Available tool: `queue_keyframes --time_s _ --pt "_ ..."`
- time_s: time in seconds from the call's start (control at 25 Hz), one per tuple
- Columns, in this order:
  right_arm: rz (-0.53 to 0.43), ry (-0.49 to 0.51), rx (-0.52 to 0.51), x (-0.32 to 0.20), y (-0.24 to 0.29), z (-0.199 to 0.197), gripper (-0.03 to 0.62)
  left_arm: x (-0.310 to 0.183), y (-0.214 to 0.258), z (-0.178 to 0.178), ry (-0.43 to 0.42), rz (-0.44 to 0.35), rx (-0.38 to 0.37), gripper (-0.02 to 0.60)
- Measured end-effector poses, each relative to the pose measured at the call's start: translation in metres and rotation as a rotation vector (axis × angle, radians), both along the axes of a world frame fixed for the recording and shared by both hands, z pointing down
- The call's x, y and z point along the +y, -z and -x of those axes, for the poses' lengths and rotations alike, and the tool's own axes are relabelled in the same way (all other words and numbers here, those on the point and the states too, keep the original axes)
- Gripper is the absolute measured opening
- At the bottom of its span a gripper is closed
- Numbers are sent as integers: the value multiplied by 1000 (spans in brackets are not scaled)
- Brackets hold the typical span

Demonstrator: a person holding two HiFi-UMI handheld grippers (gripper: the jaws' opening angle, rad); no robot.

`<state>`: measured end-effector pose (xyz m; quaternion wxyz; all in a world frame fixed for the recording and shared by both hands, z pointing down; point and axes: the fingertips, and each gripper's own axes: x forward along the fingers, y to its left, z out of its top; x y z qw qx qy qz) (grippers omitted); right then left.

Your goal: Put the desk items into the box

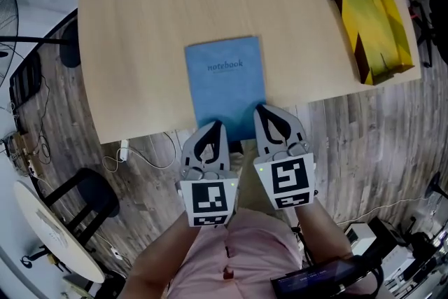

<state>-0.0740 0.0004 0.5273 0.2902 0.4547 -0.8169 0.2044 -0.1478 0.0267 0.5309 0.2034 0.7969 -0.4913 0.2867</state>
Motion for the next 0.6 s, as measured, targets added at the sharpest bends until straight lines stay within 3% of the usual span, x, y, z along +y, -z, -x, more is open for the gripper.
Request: queue_keyframes --time_s 0.36,0.6 --pt "139 12 -220 37 7 -10 183 2 38 -2 -60 -25 21 11" --pt "212 -50 -410 44 -1 -20 192 -2 51 3 -87 -48 18 11"
